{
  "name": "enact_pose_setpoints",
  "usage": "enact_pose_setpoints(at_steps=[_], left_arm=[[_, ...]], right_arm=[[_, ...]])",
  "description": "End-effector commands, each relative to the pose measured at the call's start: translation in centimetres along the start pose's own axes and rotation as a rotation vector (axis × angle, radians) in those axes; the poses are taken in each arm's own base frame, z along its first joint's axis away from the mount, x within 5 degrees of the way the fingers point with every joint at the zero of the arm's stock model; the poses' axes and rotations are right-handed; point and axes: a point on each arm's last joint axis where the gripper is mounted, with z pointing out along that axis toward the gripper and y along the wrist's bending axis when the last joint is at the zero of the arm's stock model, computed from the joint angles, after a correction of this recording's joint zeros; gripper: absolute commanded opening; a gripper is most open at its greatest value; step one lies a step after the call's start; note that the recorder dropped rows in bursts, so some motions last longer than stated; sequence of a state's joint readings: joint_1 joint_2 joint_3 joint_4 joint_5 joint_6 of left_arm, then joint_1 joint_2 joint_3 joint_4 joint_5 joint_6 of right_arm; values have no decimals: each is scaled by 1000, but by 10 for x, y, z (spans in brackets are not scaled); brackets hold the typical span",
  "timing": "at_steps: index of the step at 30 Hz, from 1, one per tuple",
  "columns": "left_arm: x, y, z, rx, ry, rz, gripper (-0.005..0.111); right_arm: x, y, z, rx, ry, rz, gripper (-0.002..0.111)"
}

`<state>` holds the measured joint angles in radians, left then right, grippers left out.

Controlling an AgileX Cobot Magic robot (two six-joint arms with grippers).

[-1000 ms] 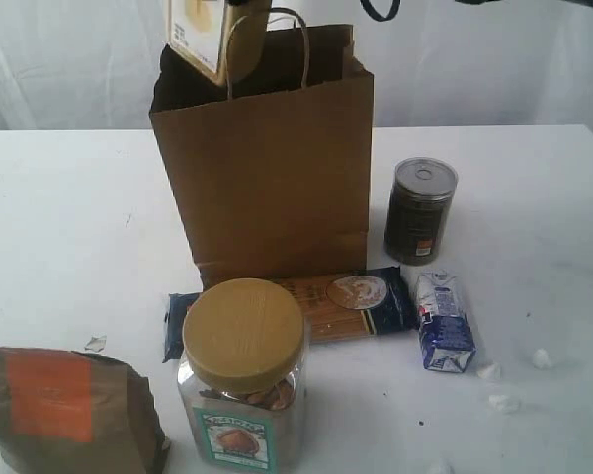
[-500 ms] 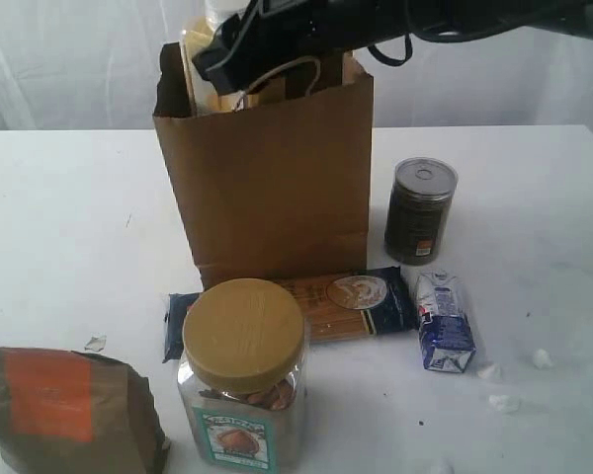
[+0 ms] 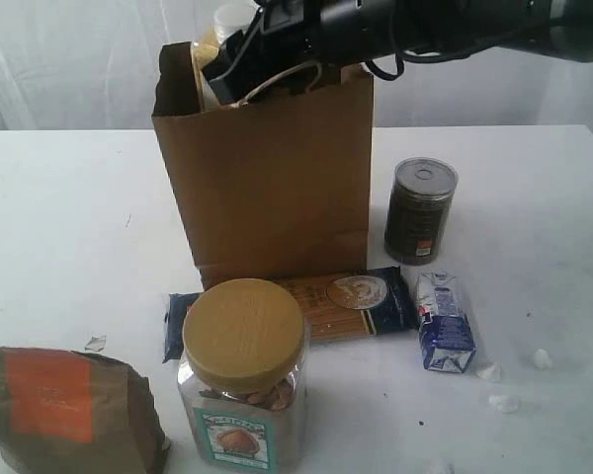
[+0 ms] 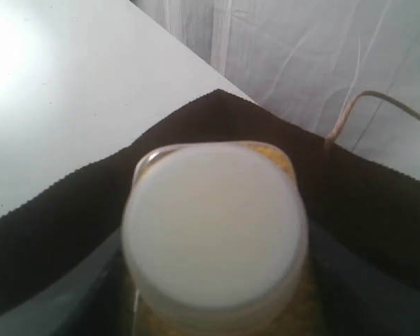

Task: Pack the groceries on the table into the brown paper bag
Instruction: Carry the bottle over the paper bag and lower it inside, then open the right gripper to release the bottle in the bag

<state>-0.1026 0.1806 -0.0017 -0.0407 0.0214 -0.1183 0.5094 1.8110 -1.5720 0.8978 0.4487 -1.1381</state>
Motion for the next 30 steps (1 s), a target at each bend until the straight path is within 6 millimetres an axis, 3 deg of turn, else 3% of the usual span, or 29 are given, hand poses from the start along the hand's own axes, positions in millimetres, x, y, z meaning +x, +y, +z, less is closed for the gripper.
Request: enact_pose_setpoints(at_steps=[1,12,30], left_arm=[[1,0,0,3,2,-15,0],[1,0,0,3,2,-15,0],[1,0,0,3,2,-15,0]], right_arm=[[-8,-6,-4,51,-52,30,28],[-9,-10,-4,91,-66,28,37],[-9,-9,-4,80,-64,72,39]])
